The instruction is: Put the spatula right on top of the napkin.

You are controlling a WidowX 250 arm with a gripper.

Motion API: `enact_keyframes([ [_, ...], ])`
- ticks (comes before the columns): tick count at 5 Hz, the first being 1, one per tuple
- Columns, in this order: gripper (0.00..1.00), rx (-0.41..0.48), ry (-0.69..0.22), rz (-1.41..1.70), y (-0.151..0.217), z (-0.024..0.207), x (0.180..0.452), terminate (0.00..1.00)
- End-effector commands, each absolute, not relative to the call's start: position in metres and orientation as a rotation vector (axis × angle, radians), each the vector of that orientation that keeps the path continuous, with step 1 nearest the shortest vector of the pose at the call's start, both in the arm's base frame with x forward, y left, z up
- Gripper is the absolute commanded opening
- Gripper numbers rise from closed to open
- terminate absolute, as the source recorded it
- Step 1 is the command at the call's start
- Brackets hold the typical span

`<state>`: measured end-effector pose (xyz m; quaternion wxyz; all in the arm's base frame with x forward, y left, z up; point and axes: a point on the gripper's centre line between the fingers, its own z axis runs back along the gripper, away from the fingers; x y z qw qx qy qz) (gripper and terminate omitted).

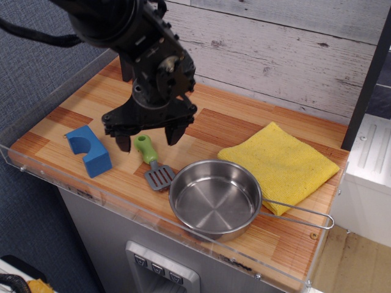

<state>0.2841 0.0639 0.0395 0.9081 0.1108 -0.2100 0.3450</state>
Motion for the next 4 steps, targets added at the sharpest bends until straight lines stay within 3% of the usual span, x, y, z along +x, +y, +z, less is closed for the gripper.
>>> enact_keyframes([
  [1,1.00,0.247,-0.422,0.680,0.057,0.032,0.280,0.00],
  [3,1.00,0.276,-0.406,0.676,0.062,0.018,0.274,0.00],
  [4,0.00,0.268,-0.412,0.672,0.066,0.014,0.268,0.00],
])
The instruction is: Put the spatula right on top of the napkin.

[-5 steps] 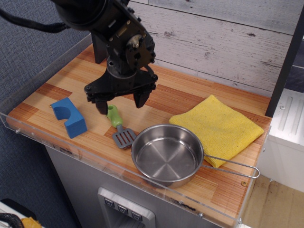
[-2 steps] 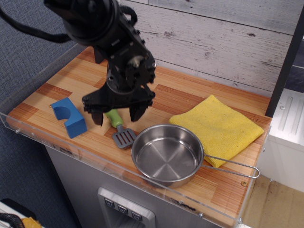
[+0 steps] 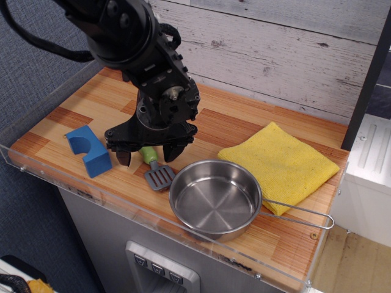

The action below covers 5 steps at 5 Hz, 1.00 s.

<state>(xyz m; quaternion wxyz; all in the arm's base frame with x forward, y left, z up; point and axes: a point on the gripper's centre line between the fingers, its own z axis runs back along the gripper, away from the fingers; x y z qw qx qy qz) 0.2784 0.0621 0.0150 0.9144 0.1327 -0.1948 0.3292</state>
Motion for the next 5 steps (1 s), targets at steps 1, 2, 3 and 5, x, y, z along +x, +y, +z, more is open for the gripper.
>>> enact_keyframes([
  [1,0.00,0.272,-0.447,0.662,0.066,0.022,0.267,0.00],
  [2,0.00,0.275,-0.473,0.651,0.062,0.031,0.268,0.00],
  [3,0.00,0.271,-0.482,0.647,0.062,0.032,0.267,0.00],
  [5,0.00,0.215,-0.592,0.655,0.072,0.068,0.269,0.00],
])
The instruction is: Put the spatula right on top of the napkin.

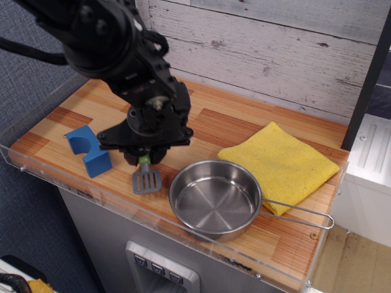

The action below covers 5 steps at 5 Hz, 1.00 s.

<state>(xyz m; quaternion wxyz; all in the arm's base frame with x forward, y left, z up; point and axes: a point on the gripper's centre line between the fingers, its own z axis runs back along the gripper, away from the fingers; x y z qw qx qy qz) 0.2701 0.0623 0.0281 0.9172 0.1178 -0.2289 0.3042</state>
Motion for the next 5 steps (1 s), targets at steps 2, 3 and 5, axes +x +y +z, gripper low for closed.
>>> enact_keyframes([
  [2,0.00,0.173,-0.742,0.715,0.090,0.125,0.276,0.00],
  [3,0.00,0.133,-0.764,0.679,0.080,0.140,0.293,0.00],
  [5,0.00,0.017,-0.729,0.495,0.010,0.141,0.343,0.00],
])
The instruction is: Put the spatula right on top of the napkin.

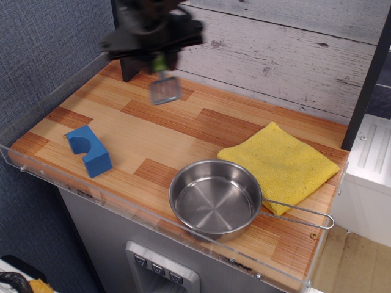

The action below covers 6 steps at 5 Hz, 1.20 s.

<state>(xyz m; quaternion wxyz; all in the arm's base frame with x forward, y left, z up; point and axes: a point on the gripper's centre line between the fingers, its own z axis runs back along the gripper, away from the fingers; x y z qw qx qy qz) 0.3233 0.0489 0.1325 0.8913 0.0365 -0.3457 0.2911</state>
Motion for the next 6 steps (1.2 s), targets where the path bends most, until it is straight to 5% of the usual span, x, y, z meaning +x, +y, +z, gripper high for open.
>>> enact_keyframes([
  [1,0.00,-0.038,-0.701,0.419,-0.031,0.135,0.359,0.00],
  [3,0.00,-0.059,-0.652,0.333,-0.075,0.112,0.364,0.00],
  [6,0.00,-0.017,-0.559,0.277,-0.085,0.052,0.350,0.00],
])
